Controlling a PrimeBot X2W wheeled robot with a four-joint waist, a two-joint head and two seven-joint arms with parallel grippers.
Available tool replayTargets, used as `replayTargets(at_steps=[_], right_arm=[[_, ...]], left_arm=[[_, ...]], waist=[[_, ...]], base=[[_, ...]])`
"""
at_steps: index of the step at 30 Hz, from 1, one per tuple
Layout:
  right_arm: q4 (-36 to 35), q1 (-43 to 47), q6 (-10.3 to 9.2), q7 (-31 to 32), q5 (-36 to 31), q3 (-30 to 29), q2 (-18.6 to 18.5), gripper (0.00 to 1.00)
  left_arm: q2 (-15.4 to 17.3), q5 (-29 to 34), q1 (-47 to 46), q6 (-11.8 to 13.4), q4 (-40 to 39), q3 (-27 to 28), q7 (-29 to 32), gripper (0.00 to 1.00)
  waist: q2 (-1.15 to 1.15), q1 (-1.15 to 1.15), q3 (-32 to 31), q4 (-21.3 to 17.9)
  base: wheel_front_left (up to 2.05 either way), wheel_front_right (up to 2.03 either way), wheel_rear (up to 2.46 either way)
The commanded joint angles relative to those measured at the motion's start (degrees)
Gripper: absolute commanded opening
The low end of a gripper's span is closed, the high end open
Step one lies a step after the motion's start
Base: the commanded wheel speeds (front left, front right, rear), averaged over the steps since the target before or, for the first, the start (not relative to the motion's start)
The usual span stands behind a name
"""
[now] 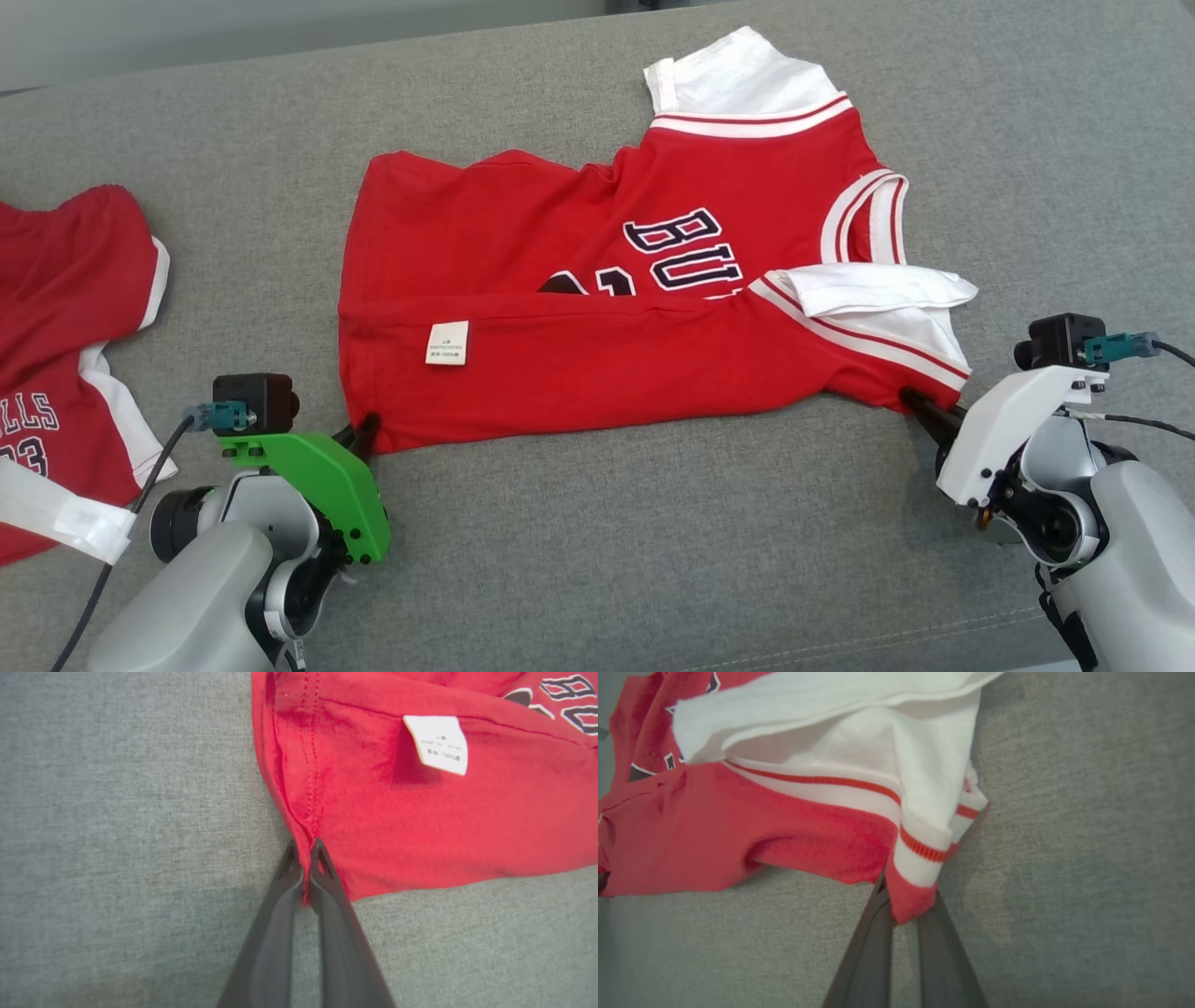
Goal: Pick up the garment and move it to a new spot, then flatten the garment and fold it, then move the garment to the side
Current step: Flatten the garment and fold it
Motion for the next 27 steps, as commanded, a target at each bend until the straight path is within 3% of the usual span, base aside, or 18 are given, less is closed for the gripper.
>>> replayTargets(at_steps=[1, 15, 27], right_arm=[[0.06, 0.98, 0.0, -0.07, 0.41, -0.04, -0.11, 0.0], [-1.18, 2.65, 0.0, 0.3, 1.26, -0.6, -1.85, 0.0], [-7.28, 11.43, -0.02, 5.1, 3.56, -3.18, -4.59, 0.0]], left_arm=[[0.2, -0.21, 0.31, -0.1, 0.6, -0.31, -0.13, 0.0], [2.29, -0.61, 3.15, 0.87, -1.98, 0.01, -0.34, 0.0], [7.4, -2.63, 13.29, 5.73, -12.73, -0.49, 1.36, 0.0]], waist=[[0.0, 0.0, -0.25, 0.11], [0.0, 0.0, -4.13, 0.58], [0.0, 0.0, -10.28, 0.61]], base=[[0.0, 0.0, 0.0], [0.0, 0.0, 0.0], [0.0, 0.0, 0.0]])
